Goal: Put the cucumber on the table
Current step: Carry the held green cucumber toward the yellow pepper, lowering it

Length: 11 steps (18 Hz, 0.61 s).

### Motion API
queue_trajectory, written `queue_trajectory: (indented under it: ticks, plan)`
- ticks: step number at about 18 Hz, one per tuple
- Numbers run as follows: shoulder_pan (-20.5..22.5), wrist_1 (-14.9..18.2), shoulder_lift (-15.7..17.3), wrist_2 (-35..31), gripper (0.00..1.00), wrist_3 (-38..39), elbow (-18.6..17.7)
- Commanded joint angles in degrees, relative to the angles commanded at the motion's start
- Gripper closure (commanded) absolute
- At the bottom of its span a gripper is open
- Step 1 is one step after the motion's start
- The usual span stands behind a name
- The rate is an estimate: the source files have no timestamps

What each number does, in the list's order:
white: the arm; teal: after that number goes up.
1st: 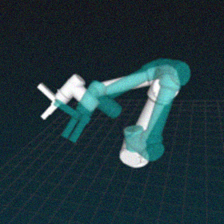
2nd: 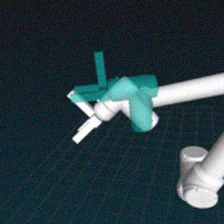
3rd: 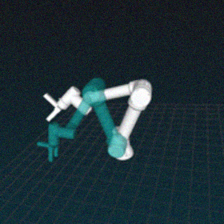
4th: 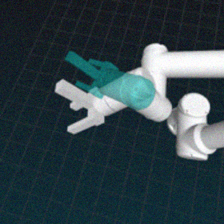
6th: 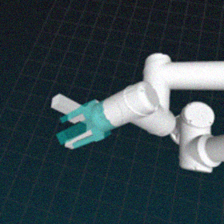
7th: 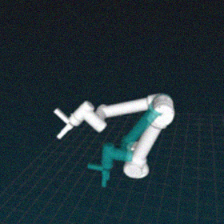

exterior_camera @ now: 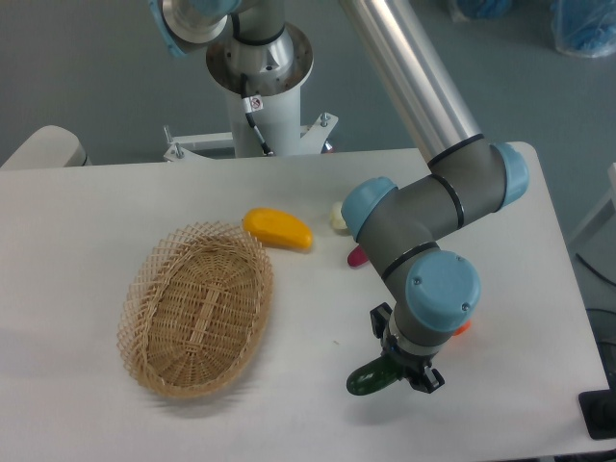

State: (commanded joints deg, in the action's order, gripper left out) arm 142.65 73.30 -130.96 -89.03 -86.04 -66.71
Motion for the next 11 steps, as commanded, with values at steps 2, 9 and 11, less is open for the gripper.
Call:
queue_trajectory:
  ticks: [2, 9, 11]
  plan:
    - [0.00, 0.00, 0.09, 0.09, 0.84, 0.09, -0.18]
    - [-0.70, 0.26, 0.97, -0.44, 0.84, 0.35, -1.14]
    - [-0.62, 0.53, 2.19, -0.18, 0.85, 0.44, -3.06]
